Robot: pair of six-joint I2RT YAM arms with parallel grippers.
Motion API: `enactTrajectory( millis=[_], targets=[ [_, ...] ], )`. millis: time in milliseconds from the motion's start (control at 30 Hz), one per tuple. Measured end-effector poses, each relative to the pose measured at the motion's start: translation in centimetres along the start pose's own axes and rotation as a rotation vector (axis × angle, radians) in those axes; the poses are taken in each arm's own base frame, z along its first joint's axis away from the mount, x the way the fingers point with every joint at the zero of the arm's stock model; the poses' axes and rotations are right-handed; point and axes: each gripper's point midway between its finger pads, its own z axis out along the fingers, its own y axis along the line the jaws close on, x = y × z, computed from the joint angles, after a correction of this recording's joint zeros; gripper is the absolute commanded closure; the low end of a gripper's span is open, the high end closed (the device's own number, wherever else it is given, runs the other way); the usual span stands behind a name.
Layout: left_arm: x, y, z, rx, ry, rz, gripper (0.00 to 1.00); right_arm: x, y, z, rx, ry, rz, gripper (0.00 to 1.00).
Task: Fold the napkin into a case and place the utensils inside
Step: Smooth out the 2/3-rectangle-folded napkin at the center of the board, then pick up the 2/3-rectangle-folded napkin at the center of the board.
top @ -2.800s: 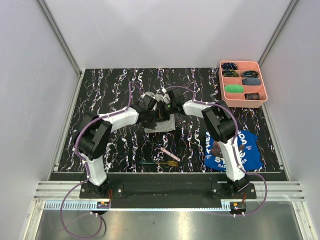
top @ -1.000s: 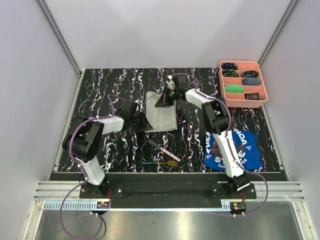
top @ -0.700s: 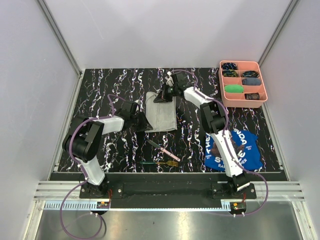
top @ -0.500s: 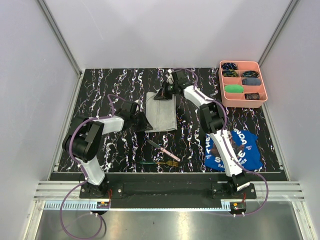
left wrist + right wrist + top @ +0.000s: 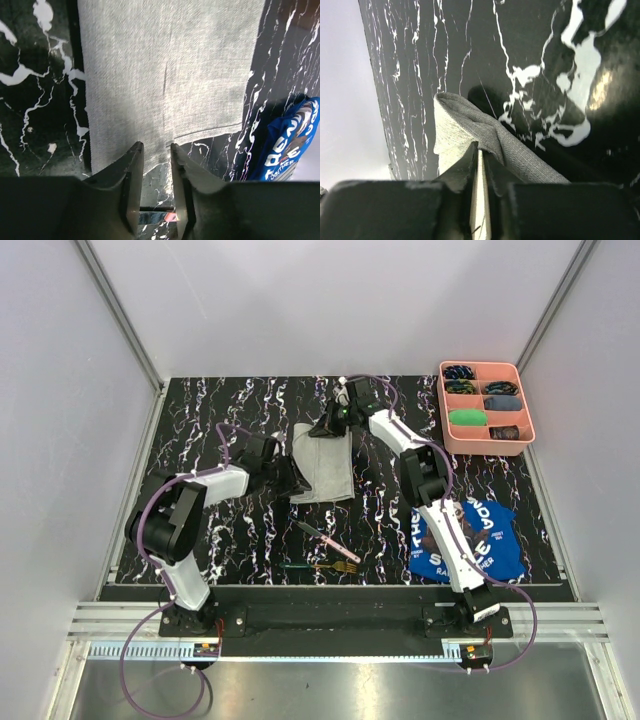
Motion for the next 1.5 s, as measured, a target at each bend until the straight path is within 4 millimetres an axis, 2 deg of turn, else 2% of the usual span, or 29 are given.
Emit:
enactTrajectory(
  millis=[167,200,300,333,433,500,567,667,733,833,933,1033,1133,1267,1400,1433,1500],
  targets=[
    [-0.5,-0.5,-1.2,-0.010,-0.023,0.011,0.50,0.8,0.4,-1.6,0.038,0.021,0.026,0.64],
    [-0.7,-0.8,-1.5,-0.006,-0.036,0.019,0.44,0.8,0.6,-2.0,0.045,0.021,0.027,0.57],
    [-1.5,-1.9,-2.6,0.001,-0.087,0.058,0.40,0.6,1.8,-3.7,0.070,0.021,0.015,0.49],
    [-1.6,-2.3,-2.8,-0.001,-0.099,0.072,0.39,0.5,2.3,-4.4,0.078,0.019,0.007,0.42],
    [-1.4,-3.7,-2.9,-0.024,-0.120,0.138,0.30,0.1,3.9,-7.1,0.117,0.000,-0.019,0.28],
    [-0.9,-5.0,-2.7,-0.038,-0.127,0.197,0.30,0.2,4.7,-9.4,0.145,-0.018,-0.025,0.19],
    [-0.3,-7.1,-2.6,-0.065,-0.140,0.276,0.29,0.8,4.8,-12.6,0.184,-0.033,-0.021,0.09],
    [-0.2,-11.2,-1.9,-0.092,-0.178,0.400,0.29,1.8,3.4,-18.1,0.247,-0.076,0.013,0.03],
    [-0.3,-14.0,-0.9,-0.102,-0.208,0.474,0.29,2.3,1.3,-21.5,0.293,-0.110,0.051,0.02],
    [0.8,-16.1,1.1,-0.152,-0.212,0.563,0.28,3.1,-2.6,-25.5,0.368,-0.153,0.118,0.01],
    [2.6,-15.6,3.6,-0.245,-0.177,0.633,0.29,4.5,-6.3,-27.4,0.439,-0.165,0.178,0.00],
    [4.1,-13.9,5.6,-0.339,-0.132,0.677,0.31,6.1,-8.2,-27.6,0.482,-0.143,0.206,0.00],
    [5.2,-11.3,6.8,-0.433,-0.091,0.704,0.33,7.2,-9.1,-27.4,0.498,-0.125,0.217,0.00],
    [5.6,-9.1,7.2,-0.515,-0.070,0.716,0.38,6.9,-9.2,-27.2,0.488,-0.140,0.205,0.02],
    [5.4,-8.3,7.6,-0.553,-0.077,0.719,0.52,6.4,-8.9,-26.6,0.442,-0.157,0.184,0.03],
    [5.4,-8.3,7.6,-0.557,-0.083,0.715,0.64,6.5,-8.8,-26.4,0.430,-0.153,0.186,0.04],
    [5.2,-8.1,7.5,-0.568,-0.087,0.719,0.76,6.7,-8.6,-25.9,0.397,-0.144,0.188,0.05]
  ],
)
